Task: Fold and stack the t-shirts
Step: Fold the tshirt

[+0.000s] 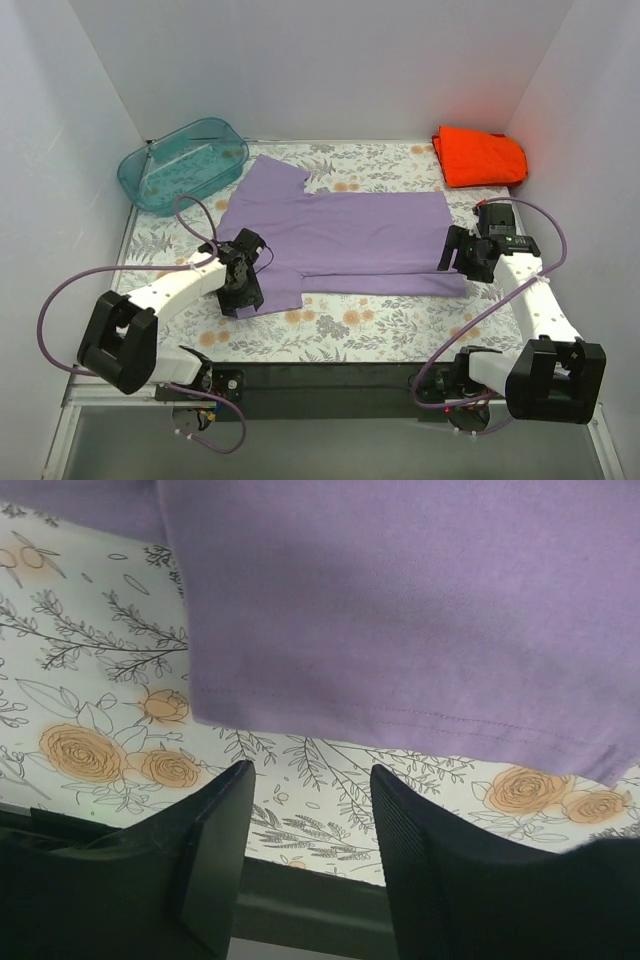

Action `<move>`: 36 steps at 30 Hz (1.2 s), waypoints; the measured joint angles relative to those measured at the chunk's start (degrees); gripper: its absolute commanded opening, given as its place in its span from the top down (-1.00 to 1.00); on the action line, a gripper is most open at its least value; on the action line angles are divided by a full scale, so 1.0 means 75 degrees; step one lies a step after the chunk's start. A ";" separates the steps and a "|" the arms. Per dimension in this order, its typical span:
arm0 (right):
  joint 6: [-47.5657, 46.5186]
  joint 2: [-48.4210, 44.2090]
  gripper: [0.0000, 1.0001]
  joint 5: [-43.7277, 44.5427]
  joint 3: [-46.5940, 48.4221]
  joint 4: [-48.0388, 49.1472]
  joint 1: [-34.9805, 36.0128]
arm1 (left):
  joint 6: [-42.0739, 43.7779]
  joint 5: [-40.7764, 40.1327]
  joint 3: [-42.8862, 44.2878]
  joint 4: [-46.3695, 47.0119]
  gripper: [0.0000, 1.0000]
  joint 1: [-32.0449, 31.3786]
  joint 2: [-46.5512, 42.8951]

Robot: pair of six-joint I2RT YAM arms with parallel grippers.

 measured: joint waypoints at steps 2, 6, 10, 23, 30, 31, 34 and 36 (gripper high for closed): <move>-0.0009 -0.0064 -0.64 -0.0047 -0.0050 0.0009 0.0000 | -0.0073 0.0003 -0.0070 0.0125 0.11 -0.0093 0.0192; -0.0064 -0.0184 -0.63 -0.0125 -0.0128 0.0000 0.0000 | -0.0154 0.0000 -0.0207 0.0364 0.11 -0.0198 0.0460; -0.0146 -0.0184 -0.64 -0.0181 -0.0189 0.0009 0.0000 | -0.0221 -0.0073 -0.0210 0.0530 0.11 -0.0248 0.0583; -0.0201 -0.0181 -0.64 -0.0312 -0.0274 0.0009 0.0000 | -0.0274 -0.0023 -0.0146 0.0833 0.43 -0.0251 0.0982; -0.0201 -0.0166 -0.63 -0.0347 -0.0356 0.0020 0.0000 | -0.0259 0.0006 -0.0117 0.0816 1.00 -0.0268 0.1000; -0.0201 -0.0160 -0.63 -0.0347 -0.0356 0.0020 0.0000 | -0.0245 -0.0006 -0.0093 0.0787 1.00 -0.0274 0.1000; -0.0210 -0.0157 -0.63 -0.0350 -0.0356 0.0020 0.0000 | -0.0227 -0.0099 0.0152 0.0592 1.00 -0.0286 0.1037; -0.0230 -0.0152 -0.63 -0.0350 -0.0356 0.0020 0.0000 | -0.0172 -0.0216 0.0562 0.0399 1.00 -0.0286 0.1093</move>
